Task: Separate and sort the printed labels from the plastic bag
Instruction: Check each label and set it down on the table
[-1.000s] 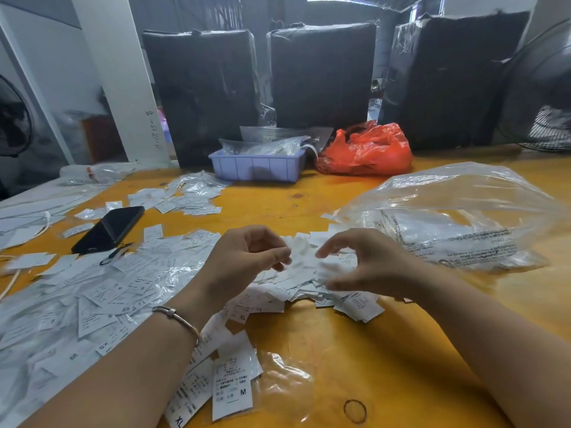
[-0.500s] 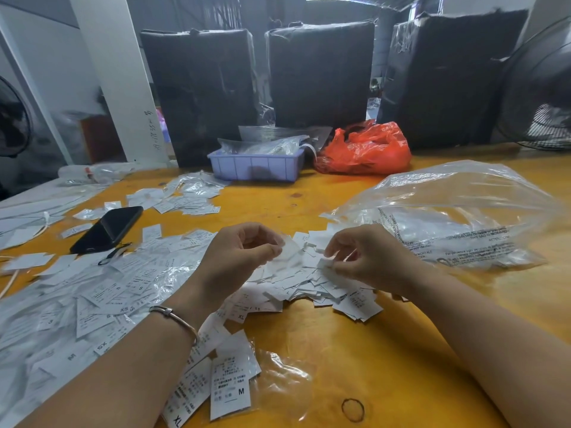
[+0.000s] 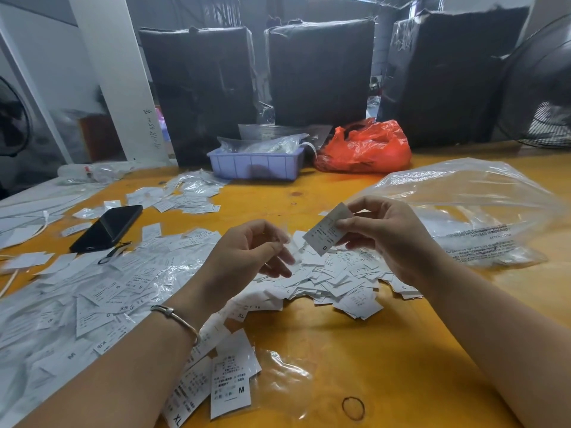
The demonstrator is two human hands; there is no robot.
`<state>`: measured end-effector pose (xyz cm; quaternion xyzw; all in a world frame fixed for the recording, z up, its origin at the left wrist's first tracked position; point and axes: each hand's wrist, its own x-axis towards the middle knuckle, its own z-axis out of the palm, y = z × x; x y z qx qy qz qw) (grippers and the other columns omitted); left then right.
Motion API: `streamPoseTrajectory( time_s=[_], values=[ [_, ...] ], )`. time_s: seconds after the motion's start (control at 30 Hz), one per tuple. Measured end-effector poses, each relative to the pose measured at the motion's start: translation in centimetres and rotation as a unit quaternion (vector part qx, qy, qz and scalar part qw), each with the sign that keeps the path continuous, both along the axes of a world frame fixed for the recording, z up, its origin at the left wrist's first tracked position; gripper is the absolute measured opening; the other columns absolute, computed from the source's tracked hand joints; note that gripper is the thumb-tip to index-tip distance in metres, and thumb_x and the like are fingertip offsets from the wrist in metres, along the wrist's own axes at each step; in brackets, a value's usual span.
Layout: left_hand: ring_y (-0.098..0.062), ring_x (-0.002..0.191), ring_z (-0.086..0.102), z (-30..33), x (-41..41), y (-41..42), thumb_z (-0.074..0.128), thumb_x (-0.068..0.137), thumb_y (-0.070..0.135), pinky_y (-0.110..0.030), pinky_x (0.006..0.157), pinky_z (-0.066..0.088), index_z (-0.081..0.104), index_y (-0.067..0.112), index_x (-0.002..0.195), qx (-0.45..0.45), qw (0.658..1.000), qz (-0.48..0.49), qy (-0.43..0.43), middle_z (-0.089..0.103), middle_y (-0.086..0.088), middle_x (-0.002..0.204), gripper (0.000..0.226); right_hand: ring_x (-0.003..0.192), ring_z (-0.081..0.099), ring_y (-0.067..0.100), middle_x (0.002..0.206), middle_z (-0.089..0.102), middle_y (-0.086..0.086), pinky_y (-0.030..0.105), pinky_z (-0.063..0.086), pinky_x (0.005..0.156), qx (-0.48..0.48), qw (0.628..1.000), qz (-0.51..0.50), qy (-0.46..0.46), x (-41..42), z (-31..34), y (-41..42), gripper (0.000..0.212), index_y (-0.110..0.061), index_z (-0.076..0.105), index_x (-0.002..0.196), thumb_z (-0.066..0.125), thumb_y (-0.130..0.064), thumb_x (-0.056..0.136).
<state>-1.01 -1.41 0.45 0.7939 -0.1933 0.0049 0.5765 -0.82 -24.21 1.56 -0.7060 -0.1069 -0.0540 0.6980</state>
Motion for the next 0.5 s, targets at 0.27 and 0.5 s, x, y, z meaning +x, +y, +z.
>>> streamPoseTrajectory(
  time_s=[0.27,0.5],
  values=[
    [-0.025,0.075,0.073,-0.1,-0.2,-0.2,0.062,0.091,0.005,-0.028,0.065,0.057,0.063,-0.002,0.096,0.011,0.999,-0.017,-0.037,0.076,-0.012,0.084,0.009,0.074,0.071,0.028,0.084,0.073,0.016,0.027,0.055,0.064,0.043,0.998,-0.001,-0.055,-0.6,0.6,0.4,0.017,-0.004,0.064,0.088,0.07,0.005,0.075],
    [-0.024,0.074,0.074,0.1,-0.5,-0.5,0.062,0.09,0.008,-0.032,0.064,0.056,0.064,-0.005,0.092,0.014,0.997,-0.025,-0.072,0.076,-0.011,0.082,0.013,0.073,0.071,0.022,0.083,0.074,0.009,0.023,0.054,0.059,0.043,0.982,-0.036,-0.182,-1.6,1.0,1.2,0.016,0.001,0.063,0.09,0.071,0.004,0.077]
  ],
)
